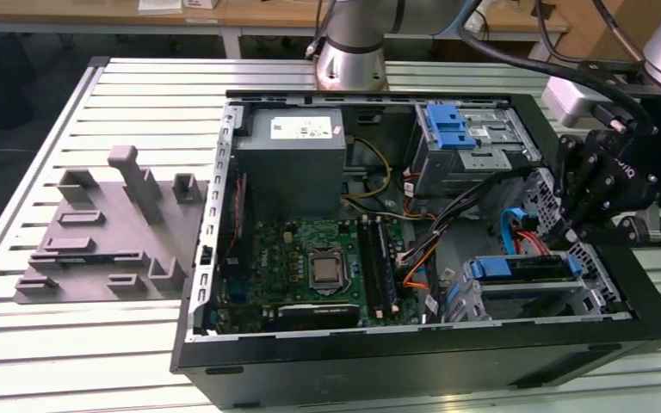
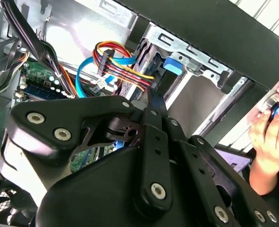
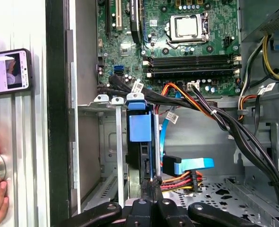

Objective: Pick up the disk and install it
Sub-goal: 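Insert the second disk wire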

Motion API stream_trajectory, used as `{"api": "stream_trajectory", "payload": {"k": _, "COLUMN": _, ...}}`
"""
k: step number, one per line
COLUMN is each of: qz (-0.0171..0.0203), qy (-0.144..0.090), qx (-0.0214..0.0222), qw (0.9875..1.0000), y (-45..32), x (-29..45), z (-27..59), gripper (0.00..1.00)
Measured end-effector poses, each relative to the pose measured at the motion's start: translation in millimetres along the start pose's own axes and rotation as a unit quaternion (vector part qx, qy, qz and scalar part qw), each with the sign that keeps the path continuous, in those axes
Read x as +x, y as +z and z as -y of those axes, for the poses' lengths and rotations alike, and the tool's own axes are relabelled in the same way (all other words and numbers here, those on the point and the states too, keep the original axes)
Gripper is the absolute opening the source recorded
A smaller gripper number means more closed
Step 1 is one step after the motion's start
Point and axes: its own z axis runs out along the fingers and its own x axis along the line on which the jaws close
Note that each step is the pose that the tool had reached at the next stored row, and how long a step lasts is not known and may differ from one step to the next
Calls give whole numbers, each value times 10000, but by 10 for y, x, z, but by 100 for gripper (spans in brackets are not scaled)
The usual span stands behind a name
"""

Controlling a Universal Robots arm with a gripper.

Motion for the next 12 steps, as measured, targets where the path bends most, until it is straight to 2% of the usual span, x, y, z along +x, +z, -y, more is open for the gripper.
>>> {"api": "stream_trajectory", "payload": {"k": 5, "qz": 0, "qy": 1, "qx": 3, "qw": 10000, "y": -71, "x": 1, "z": -3, "gripper": 11}}
{"api": "stream_trajectory", "payload": {"k": 12, "qz": 0, "qy": 1, "qx": 5, "qw": 10000, "y": -79, "x": -1, "z": -21, "gripper": 11}}
